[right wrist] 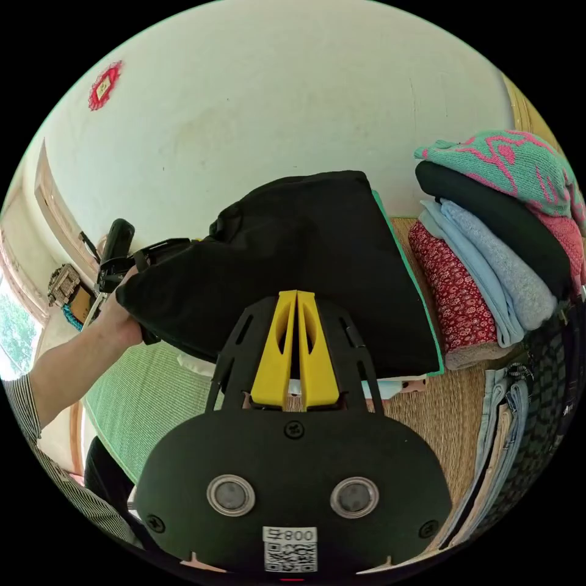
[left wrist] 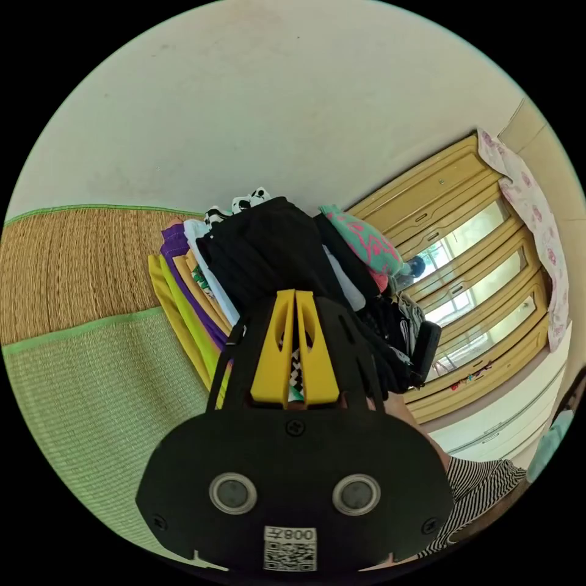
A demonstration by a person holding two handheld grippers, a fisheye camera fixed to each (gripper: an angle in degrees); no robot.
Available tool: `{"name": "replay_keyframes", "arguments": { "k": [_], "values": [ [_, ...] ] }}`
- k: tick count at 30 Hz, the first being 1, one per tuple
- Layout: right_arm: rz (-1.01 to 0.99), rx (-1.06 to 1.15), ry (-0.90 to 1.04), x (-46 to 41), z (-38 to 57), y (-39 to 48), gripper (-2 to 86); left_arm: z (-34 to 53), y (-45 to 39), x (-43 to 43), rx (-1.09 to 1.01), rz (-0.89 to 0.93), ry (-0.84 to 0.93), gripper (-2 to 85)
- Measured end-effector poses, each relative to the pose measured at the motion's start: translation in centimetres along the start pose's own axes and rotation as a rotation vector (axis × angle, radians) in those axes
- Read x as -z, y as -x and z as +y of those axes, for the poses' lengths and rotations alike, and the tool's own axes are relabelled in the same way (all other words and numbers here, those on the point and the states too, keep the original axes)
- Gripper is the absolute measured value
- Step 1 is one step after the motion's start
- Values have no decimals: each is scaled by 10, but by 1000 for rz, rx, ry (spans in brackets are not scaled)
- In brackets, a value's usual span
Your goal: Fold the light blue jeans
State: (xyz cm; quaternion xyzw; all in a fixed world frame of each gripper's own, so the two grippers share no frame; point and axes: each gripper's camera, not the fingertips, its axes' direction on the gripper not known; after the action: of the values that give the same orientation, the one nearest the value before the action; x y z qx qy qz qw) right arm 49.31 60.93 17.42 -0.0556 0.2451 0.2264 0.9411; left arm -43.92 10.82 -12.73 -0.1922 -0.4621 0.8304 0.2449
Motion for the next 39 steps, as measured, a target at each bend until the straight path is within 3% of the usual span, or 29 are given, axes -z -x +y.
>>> {"name": "replay_keyframes", "arguments": {
  "k": [5,10,13,20,30,39],
  "values": [
    [1,-32,-124,48,21,-8,1,25,-24,23,-145,195,-40,1],
    [88,-66,-31,24,27,-31,0,39,-23,-1,-195,58,86,2],
    [37,-114,-42,41,24,-49,0,44,-16,9,-160,86,48,1],
    [65,-79,-145,98,54,-56,0,79,-30,51,-324,-35,89,1],
    [20,-490,99,6,118,-193,0,139,60,2,-81,-216,341,1],
    [49,-427,157,-40,62,-248,2,136,99,-30,0,-219,358,2]
  ]
}}
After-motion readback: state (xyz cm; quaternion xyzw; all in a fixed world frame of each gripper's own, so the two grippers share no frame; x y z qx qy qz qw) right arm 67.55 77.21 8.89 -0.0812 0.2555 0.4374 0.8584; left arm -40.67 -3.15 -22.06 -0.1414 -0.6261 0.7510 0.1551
